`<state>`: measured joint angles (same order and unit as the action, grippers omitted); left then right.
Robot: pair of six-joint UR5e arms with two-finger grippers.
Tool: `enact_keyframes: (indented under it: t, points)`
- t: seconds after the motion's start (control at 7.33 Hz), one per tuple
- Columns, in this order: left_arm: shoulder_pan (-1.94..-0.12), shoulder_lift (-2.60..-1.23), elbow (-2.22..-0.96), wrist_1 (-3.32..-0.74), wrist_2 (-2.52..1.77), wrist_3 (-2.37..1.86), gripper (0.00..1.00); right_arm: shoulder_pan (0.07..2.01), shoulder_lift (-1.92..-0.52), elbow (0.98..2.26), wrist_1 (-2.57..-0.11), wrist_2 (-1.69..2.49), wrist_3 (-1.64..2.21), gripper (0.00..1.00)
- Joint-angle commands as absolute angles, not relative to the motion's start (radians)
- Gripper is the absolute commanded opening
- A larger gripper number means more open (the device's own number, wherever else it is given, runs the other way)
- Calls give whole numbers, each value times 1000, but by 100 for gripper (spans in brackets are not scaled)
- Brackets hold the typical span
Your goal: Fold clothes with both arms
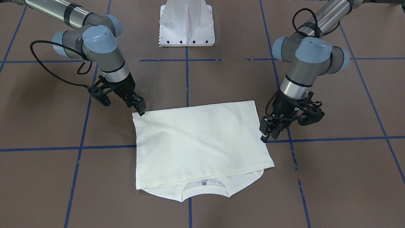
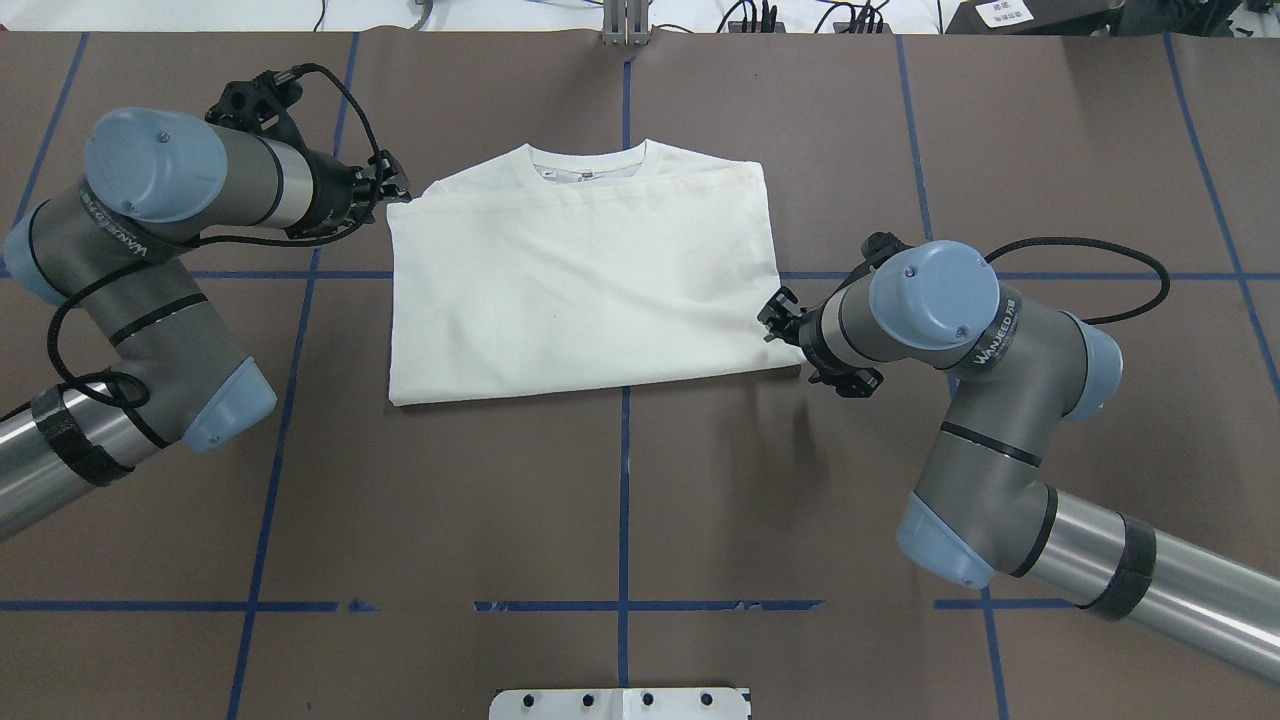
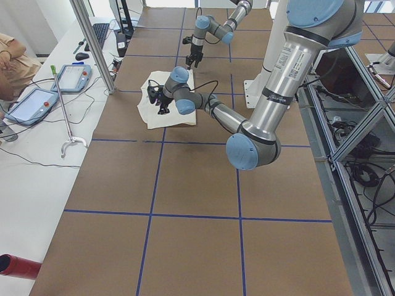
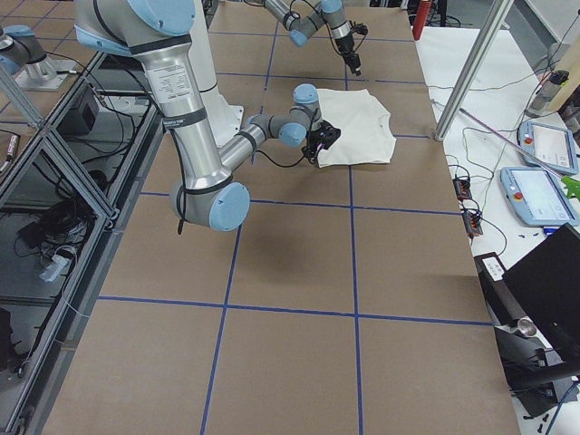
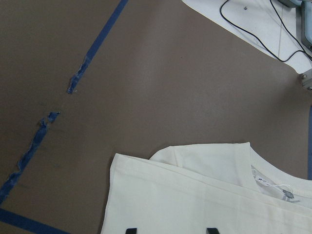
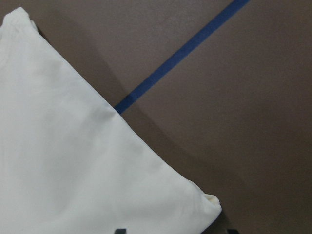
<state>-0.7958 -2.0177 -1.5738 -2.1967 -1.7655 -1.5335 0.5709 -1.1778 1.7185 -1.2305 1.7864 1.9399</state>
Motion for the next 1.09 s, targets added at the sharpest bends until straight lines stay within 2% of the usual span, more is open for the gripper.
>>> enact_keyframes:
  t: [0.0, 0.55, 0.68, 0.82, 0.96]
  points:
    - [-796, -2017, -1574, -2195, -1763, -1534, 57, 566, -1184, 1704, -1232, 1781, 1936, 73]
    - [-796, -2014, -1582, -2194, -1758, -1536, 57, 563, -1175, 1686, -1232, 1779, 1937, 66]
    - [-798, -2013, -1585, -2194, -1758, -1536, 57, 563, -1172, 1674, -1230, 1772, 1936, 62]
    - [-798, -2013, -1586, -2195, -1758, -1536, 57, 563, -1170, 1674, -1230, 1770, 1937, 53]
    - [-798, -2013, -1589, -2194, -1758, -1536, 57, 563, -1169, 1678, -1230, 1770, 1947, 6]
